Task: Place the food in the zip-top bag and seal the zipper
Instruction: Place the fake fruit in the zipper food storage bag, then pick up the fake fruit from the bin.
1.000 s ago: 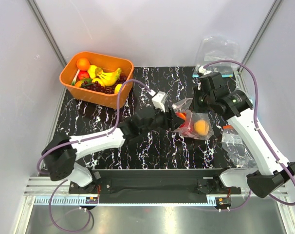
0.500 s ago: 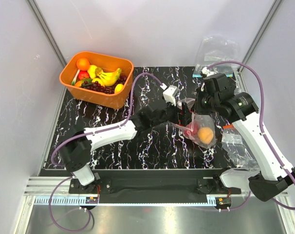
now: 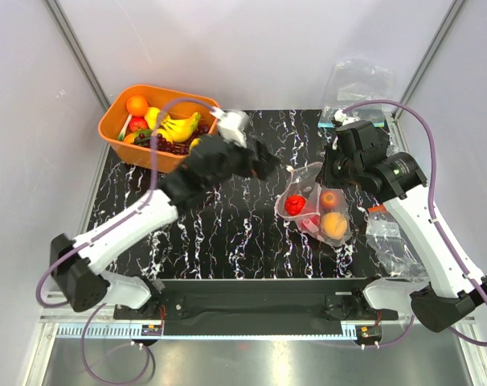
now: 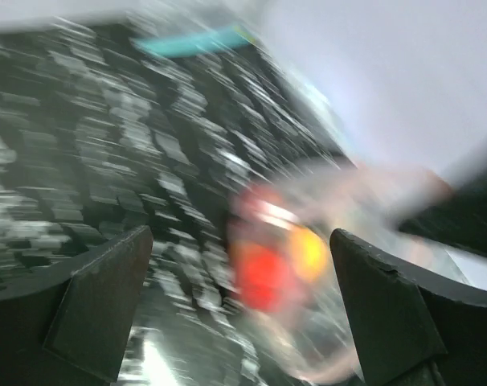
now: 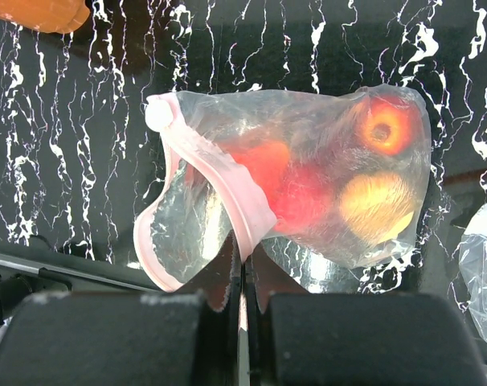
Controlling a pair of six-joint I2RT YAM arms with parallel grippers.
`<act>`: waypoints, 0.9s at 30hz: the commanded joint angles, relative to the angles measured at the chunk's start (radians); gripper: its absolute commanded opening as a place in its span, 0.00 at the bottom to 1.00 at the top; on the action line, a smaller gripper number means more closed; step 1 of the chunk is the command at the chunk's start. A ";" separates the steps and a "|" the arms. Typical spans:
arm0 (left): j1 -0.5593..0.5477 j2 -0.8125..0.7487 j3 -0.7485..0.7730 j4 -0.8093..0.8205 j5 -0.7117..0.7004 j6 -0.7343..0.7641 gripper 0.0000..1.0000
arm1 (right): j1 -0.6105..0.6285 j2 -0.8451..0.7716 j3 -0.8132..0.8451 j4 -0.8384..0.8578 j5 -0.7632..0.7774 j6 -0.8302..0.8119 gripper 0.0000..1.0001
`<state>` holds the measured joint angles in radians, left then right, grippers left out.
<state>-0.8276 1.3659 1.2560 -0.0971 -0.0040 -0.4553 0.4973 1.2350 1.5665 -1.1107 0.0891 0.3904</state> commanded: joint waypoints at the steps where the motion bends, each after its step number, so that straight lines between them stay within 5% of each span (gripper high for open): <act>1: 0.196 -0.080 0.010 -0.088 -0.060 0.041 0.99 | 0.006 -0.014 0.013 0.063 0.018 0.004 0.00; 7: 0.445 -0.016 0.115 -0.207 -0.303 0.194 0.99 | 0.004 -0.015 0.012 0.066 0.017 -0.008 0.00; 13: 0.672 0.188 0.319 -0.224 -0.228 0.237 0.99 | 0.004 -0.008 -0.017 0.098 0.001 -0.010 0.00; 19: 0.791 0.445 0.591 -0.254 -0.231 0.274 0.99 | 0.004 0.009 -0.040 0.127 -0.043 -0.019 0.00; 27: 0.820 0.787 0.786 -0.081 -0.350 0.449 0.99 | 0.004 0.023 -0.089 0.175 -0.150 0.001 0.00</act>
<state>-0.0017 2.0567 1.9629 -0.2920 -0.2764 -0.1200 0.4973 1.2453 1.4834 -0.9901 -0.0025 0.3897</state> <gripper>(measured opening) 0.988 0.017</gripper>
